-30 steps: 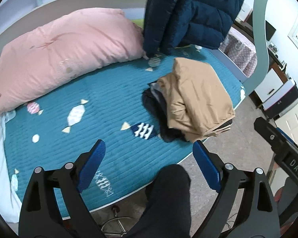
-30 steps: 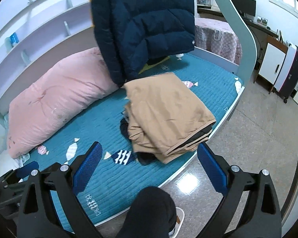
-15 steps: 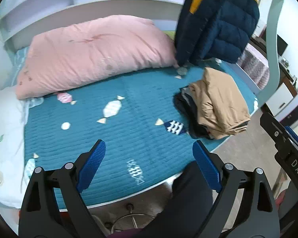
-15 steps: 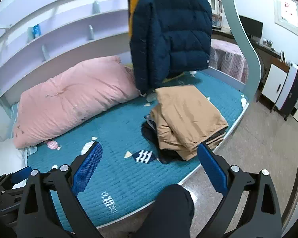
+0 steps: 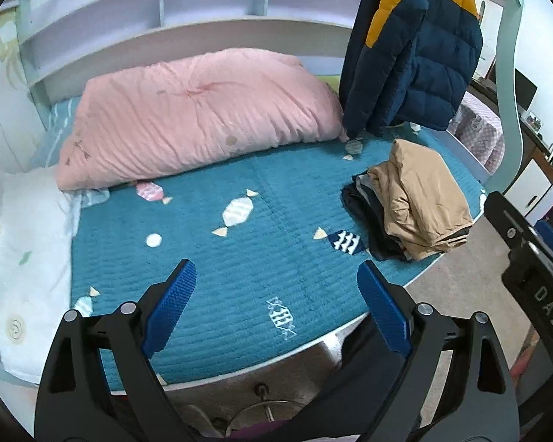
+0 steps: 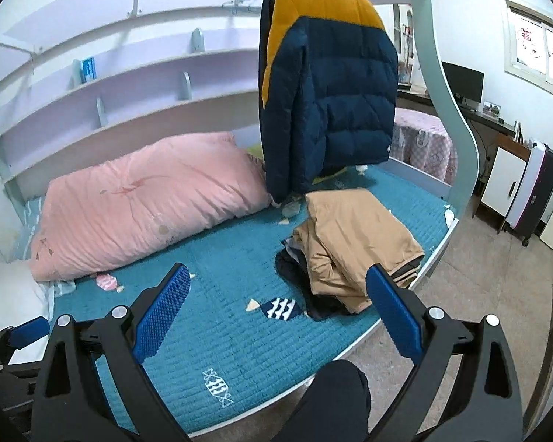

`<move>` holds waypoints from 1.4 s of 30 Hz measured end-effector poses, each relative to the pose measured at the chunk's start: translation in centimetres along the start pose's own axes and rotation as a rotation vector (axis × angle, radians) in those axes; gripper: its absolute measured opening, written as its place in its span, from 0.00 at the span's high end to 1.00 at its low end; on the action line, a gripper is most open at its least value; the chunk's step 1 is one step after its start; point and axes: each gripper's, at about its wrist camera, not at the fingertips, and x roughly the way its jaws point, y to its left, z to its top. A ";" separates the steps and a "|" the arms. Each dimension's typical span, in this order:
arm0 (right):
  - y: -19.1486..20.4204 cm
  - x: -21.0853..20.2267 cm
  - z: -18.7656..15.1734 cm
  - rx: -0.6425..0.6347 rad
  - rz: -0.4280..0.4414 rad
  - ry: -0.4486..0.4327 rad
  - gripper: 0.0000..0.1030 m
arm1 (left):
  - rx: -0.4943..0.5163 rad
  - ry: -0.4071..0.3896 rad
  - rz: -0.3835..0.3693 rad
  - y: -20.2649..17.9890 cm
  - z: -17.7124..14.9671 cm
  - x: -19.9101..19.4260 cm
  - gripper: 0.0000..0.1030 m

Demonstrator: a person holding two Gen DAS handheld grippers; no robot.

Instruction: Fold large clothes

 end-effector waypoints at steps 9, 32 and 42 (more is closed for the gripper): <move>0.2 -1.7 -0.8 0.005 -0.018 -0.023 0.09 | 0.020 -0.082 0.000 -0.4 -0.4 -2.6 0.13; 0.7 -4.5 -1.2 -0.040 -0.097 -0.110 0.09 | 0.039 -0.220 0.030 -0.3 -1.2 -6.8 0.12; 0.5 -4.8 -1.3 -0.037 -0.089 -0.111 0.09 | 0.033 -0.219 0.024 -0.2 -1.0 -6.9 0.12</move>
